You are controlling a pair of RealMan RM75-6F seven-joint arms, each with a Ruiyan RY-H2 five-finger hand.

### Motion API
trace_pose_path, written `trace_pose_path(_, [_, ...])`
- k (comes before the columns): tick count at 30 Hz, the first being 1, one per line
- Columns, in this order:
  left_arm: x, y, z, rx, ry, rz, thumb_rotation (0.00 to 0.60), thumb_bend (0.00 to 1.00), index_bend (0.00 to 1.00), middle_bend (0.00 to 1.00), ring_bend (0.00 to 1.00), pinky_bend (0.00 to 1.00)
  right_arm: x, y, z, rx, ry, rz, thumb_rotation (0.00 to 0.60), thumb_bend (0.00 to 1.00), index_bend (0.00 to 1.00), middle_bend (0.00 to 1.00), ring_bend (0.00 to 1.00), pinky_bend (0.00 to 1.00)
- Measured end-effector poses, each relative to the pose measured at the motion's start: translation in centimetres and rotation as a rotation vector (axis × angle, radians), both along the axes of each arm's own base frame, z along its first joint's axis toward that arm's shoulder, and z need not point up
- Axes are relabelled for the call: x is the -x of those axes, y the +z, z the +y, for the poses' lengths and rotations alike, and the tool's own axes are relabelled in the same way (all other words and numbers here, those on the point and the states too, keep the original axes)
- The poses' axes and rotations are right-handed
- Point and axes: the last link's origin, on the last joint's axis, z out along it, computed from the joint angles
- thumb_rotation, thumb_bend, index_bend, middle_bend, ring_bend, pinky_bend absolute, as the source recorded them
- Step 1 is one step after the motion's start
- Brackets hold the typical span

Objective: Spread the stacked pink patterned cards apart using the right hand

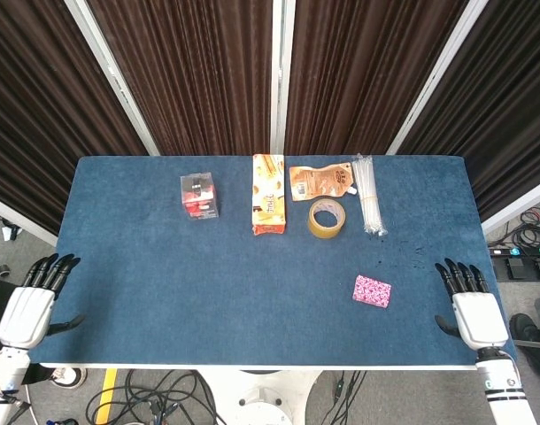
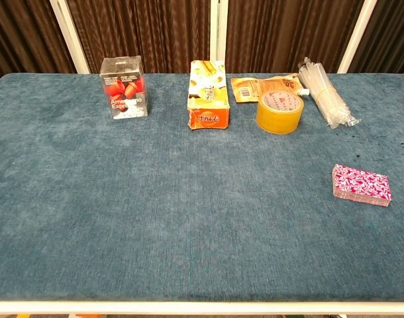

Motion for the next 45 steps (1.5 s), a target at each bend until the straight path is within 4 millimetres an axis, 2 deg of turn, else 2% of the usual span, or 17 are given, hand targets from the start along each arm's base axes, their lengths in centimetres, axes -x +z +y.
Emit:
trace_pose_path(13, [0.2,0.1,0.2,-0.003,0.001,-0.006,0.6,0.0,0.1,0.07,0.0,0.1,-0.9,-0.9,-0.8,-0.029,-0.007,-0.007,0.6,0.13,0.0,0.01,0.0,0.01])
trace_pose_path(14, [0.2,0.0,0.2,-0.003,0.001,-0.006,0.6,0.0,0.1,0.07,0.0,0.1,-1.0,-1.0,-0.9,-0.031,-0.008,-0.007,0.6,0.13,0.0,0.02,0.01,0.05])
trace_pose_path(15, [0.2,0.0,0.1,-0.001,0.001,-0.006,0.6,0.0,0.1,0.07,0.0,0.1,-1.0,-1.0,-1.0,-0.033,-0.009,-0.006,0.6,0.14,0.0,0.03,0.08,0.15])
trace_pose_path(17, [0.2,-0.1,0.1,0.003,0.001,-0.004,0.6,0.0,0.1,0.07,0.0,0.1,-1.1,-1.1,-1.3,-0.037,-0.014,-0.003,0.6,0.14,0.0,0.05,0.38,0.5])
trace_pose_path(18, [0.2,-0.1,0.1,0.004,0.001,-0.003,0.6,0.0,0.1,0.07,0.0,0.1,-1.2,-1.2,-1.4,-0.042,-0.02,-0.007,0.6,0.14,0.0,0.07,0.52,0.63])
trace_pose_path(19, [0.2,-0.1,0.1,0.005,0.001,-0.003,0.6,0.0,0.1,0.07,0.0,0.1,-1.2,-1.3,-1.5,-0.049,-0.028,-0.014,0.6,0.14,0.01,0.09,0.61,0.71])
trace_pose_path(20, [0.2,-0.1,0.1,0.006,0.002,-0.003,0.6,0.0,0.1,0.07,0.0,0.1,-1.4,-1.4,-1.6,-0.062,-0.04,-0.027,0.6,0.14,0.02,0.1,0.63,0.73])
trace_pose_path(26, [0.2,-0.1,0.1,0.006,0.002,-0.004,0.6,0.0,0.1,0.07,0.0,0.1,-2.2,-1.9,-2.6,-0.083,-0.074,-0.042,0.6,0.14,0.19,0.17,0.64,0.76])
trace_pose_path(28, [0.2,-0.2,0.1,0.008,0.003,-0.004,0.6,0.0,0.1,0.07,0.0,0.1,-2.5,-2.1,-2.8,-0.083,-0.074,-0.021,0.6,0.14,0.21,0.19,0.64,0.76])
trace_pose_path(32, [0.4,-0.2,0.1,0.008,0.008,-0.005,0.6,0.0,0.1,0.07,0.0,0.1,-3.1,-2.9,-3.3,-0.097,-0.113,0.0,0.6,0.14,0.21,0.2,0.66,0.76])
trace_pose_path(39, [0.5,-0.2,0.1,0.008,0.012,-0.008,0.6,0.0,0.1,0.07,0.0,0.1,-3.8,-5.1,-4.3,-0.132,-0.21,-0.066,0.6,0.14,0.21,0.22,0.67,0.76])
trace_pose_path(45, [0.5,-0.2,0.2,0.009,0.011,-0.009,0.6,0.0,0.1,0.07,0.0,0.1,-4.9,-7.1,-5.0,-0.145,-0.226,-0.098,0.6,0.13,0.21,0.22,0.67,0.76])
